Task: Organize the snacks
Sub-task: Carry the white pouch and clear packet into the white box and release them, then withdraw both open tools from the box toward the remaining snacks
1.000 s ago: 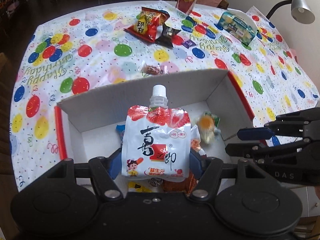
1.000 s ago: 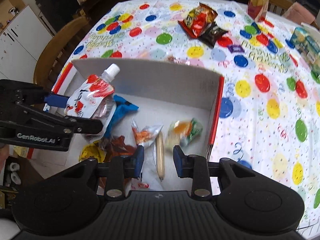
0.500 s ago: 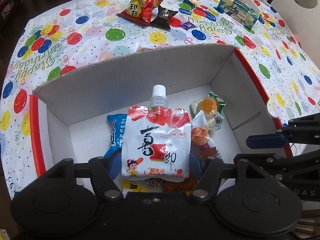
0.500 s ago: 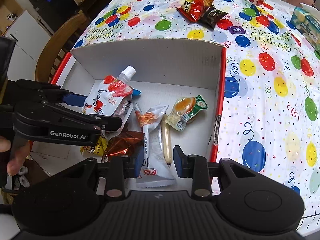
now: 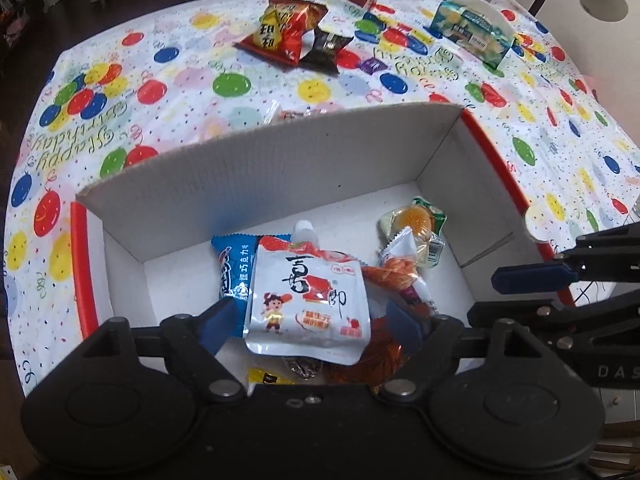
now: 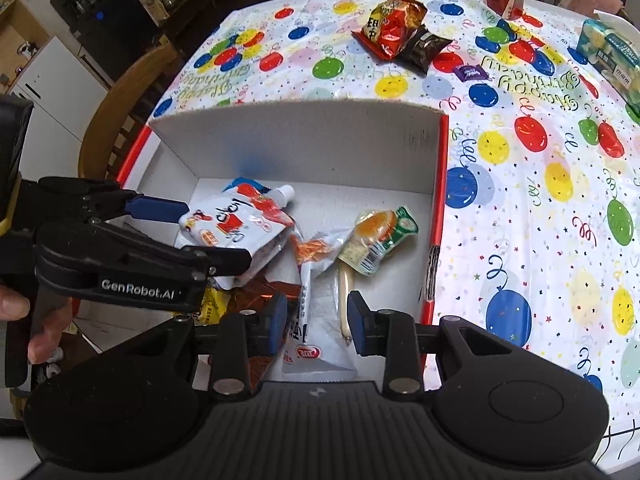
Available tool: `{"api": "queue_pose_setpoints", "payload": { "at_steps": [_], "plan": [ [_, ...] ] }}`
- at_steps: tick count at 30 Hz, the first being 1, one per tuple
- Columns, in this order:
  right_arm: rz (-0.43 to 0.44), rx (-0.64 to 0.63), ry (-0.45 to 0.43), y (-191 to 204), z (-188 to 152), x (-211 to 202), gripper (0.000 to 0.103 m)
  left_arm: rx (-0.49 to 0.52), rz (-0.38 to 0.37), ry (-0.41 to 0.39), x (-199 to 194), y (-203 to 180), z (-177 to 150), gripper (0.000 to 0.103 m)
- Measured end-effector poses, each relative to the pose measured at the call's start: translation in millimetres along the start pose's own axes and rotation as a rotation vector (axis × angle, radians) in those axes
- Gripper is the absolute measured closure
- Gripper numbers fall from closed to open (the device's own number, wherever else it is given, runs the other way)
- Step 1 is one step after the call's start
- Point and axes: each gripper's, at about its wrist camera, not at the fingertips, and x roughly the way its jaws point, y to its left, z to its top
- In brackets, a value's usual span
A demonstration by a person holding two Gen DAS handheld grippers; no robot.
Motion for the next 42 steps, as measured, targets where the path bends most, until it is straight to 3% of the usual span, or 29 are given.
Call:
{"api": "queue_pose_setpoints", "payload": {
  "at_steps": [4,14,17,23,25,31,42],
  "plan": [
    [0.0,0.002,-0.035,0,1,-9,0.05,0.004,-0.008,-0.016,-9,-2,0,0.021],
    [0.014,0.0,-0.11,3,12,-38,0.048,0.013,-0.021,-0.094,-43,-6,4,0.018],
    [0.016,-0.001,-0.138,2,17,-47,0.039,0.02,-0.022,-0.12,-53,-9,7,0.017],
    [0.021,-0.001,-0.185,-1,30,-63,0.036,0.029,-0.016,-0.178,-70,-12,15,0.008],
    [0.019,-0.004,-0.207,-2,35,-69,0.029,0.024,-0.012,-0.198,-75,-13,19,0.006],
    [0.021,-0.016,-0.271,-10,53,-83,0.021,0.001,0.015,-0.261,-84,-11,34,0.001],
    [-0.024,0.037,-0.286,-53,103,-81,0.021,-0.081,0.045,-0.29,-76,-3,78,0.001]
  ]
}}
